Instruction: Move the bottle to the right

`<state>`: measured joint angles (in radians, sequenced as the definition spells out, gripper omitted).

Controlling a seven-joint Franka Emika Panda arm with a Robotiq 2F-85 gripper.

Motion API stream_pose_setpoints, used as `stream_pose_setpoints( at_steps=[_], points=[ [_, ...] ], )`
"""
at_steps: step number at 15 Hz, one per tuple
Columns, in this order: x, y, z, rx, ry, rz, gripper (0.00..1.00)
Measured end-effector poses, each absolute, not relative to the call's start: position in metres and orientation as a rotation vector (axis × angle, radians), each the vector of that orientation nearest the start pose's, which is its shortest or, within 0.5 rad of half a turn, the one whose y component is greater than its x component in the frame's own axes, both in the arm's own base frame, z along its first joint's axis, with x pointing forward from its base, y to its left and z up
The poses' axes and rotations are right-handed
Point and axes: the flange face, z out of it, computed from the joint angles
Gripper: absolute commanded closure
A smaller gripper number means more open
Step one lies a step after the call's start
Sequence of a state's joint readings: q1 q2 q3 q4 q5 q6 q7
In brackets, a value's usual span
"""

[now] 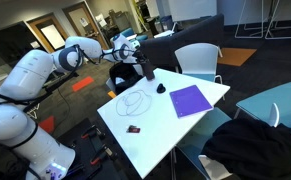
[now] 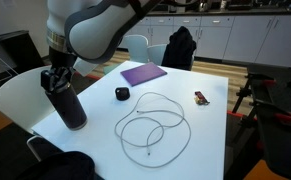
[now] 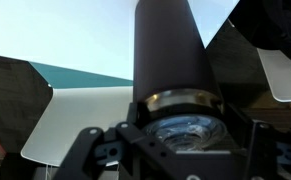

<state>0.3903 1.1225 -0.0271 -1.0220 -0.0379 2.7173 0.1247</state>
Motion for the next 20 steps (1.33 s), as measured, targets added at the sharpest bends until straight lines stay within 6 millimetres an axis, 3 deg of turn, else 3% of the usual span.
stream_pose_setpoints(
  at_steps=[12,20],
  points=[
    [0.763,0.299,0.220,-2.931,-0.374,-0.809,0.40],
    [0.762,0.290,0.249,-2.949,-0.328,-0.800,0.40]
  ],
)
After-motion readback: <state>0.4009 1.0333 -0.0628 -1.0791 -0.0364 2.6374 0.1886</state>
